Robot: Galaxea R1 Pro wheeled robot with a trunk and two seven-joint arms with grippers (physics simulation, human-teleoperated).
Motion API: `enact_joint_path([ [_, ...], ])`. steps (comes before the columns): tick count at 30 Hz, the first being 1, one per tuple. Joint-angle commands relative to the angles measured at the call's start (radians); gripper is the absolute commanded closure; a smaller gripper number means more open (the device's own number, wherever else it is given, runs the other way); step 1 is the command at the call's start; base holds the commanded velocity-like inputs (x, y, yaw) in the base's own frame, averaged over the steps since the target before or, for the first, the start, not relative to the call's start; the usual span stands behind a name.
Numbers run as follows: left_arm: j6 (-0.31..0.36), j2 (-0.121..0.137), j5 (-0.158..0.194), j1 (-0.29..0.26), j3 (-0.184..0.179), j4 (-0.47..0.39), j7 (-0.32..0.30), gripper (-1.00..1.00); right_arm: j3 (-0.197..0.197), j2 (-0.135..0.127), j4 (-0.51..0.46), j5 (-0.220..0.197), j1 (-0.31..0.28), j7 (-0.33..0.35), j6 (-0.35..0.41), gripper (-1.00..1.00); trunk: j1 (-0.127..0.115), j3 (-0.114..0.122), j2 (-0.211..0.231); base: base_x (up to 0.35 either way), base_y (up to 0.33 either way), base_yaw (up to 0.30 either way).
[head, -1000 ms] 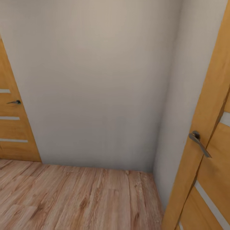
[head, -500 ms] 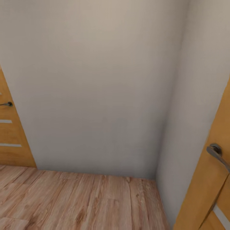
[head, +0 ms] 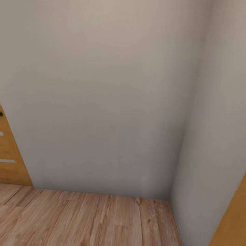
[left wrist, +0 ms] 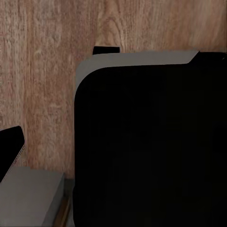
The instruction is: Move the two storage containers from the living room to the garage. In the garage, place one container on the floor and stack the other container on top of it (either order is fine).
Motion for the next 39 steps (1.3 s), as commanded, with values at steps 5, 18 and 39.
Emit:
enact_joint_path([
  [5,-0.003,0.000,0.002,0.000,0.001,0.001,0.000,-1.00,0.008,0.001,0.003,-0.008,-0.001,0.000,-0.005,-1.00,0.001,-0.001,0.000,0.311,0.000,0.000],
  [18,-0.003,0.000,0.002,0.000,0.001,0.001,0.000,-1.00,0.008,0.001,0.003,-0.008,-0.001,0.000,-0.005,-1.00,0.001,-0.001,0.000,0.297,0.000,0.000],
  [39,-0.004,0.000,0.002,0.000,0.002,0.000,0.002,-1.00,0.008,0.002,0.003,-0.003,-0.001,0.000,-0.005,-1.00,0.001,-0.001,0.000,0.033,0.000,0.210],
])
